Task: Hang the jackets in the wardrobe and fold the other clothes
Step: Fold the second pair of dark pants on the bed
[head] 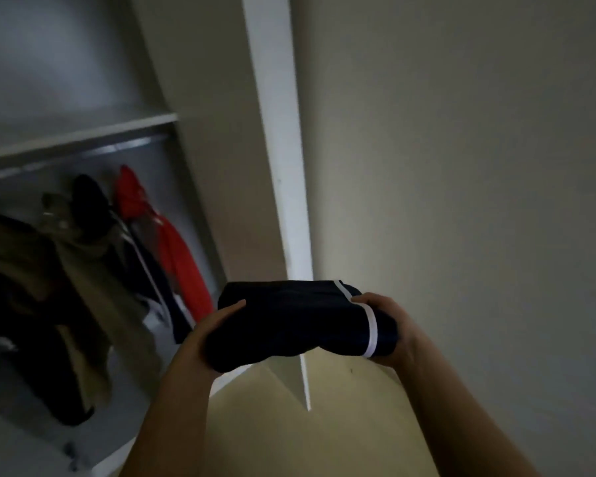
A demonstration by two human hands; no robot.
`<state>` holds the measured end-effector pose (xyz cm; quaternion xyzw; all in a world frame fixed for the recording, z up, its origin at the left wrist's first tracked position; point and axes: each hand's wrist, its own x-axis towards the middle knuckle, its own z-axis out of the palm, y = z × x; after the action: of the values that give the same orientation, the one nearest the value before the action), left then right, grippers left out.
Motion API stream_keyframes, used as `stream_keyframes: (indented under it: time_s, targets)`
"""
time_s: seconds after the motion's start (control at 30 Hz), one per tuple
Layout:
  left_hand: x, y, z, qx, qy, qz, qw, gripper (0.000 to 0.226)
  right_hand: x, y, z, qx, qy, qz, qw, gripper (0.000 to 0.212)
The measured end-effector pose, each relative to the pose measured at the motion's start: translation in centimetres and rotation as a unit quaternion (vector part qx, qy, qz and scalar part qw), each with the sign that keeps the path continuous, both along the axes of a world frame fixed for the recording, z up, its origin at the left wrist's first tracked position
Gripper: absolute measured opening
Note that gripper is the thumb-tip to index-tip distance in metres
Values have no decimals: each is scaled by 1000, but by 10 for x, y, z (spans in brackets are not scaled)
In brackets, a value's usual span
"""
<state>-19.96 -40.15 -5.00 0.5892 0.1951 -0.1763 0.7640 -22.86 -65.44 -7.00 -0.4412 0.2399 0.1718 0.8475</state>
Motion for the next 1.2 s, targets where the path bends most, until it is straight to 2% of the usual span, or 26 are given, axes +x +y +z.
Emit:
stream_keyframes:
  time_s: [0.13,0.37,0.53,0.67,0.87,1.03,1.2]
  targets:
    - [30,76,3,-39,-3,117,992,23,75,72,7,-2,-1,73,997,47]
    - [97,163,28,3,-23,198,980,25,204,169,25,32,-61,250,966,31]
    - [124,216,66,40,-77,307,948,37,285,251,68,11,-96,341,935,34]
    - [140,277,111,67,-136,378,913,29,330,332,123,14,-147,395,907,17]
    - [184,393,180,43,-228,394,889,29,391,457,201,23,-236,413,880,16]
    - [235,496,243,32,-275,343,897,25,435,550,263,-11,-306,395,866,36]
    - [290,583,302,60,-298,313,900,20,478,626,323,-33,-374,376,847,14]
